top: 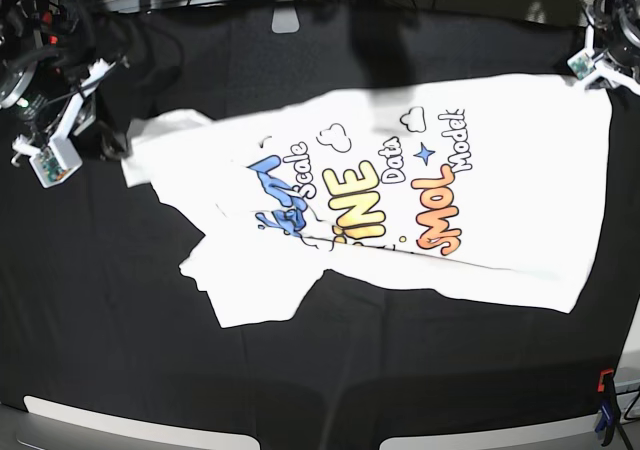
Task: Layout the t-shirt on the table in an organized manner, then fold the t-shirt properly
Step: 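Lift the t-shirt edge with both grippers and fold it over the graphic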
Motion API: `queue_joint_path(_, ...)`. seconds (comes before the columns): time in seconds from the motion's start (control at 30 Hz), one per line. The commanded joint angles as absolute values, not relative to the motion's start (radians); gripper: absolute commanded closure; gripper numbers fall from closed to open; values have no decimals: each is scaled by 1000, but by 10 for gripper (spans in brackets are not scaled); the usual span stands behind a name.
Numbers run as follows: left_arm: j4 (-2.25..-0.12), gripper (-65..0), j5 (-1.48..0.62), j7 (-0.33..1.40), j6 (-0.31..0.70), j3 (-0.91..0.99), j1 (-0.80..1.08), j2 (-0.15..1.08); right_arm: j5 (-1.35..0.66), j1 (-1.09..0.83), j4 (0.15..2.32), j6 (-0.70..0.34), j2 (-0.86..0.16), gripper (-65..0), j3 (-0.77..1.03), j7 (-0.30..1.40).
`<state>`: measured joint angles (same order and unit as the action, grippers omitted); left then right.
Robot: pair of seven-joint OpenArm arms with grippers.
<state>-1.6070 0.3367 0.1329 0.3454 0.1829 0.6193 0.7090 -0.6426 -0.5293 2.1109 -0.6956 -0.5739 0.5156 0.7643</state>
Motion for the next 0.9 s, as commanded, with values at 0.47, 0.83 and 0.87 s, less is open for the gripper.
queue_joint_path(0.47, -1617, 0, 213, 187, 174, 204, 610, 732, -519, -526, 2128, -698, -593, 0, 523, 622)
queue_joint_path(0.83, -1617, 0, 15, 196, 116, 204, 418, 729, -519, -480, 2073, -654, -590, 0, 523, 593)
queue_joint_path(0.87, -1617, 0, -3, 204, 119, 203, 392, 727, -519, -474, 2063, -654, -590, 0, 523, 595)
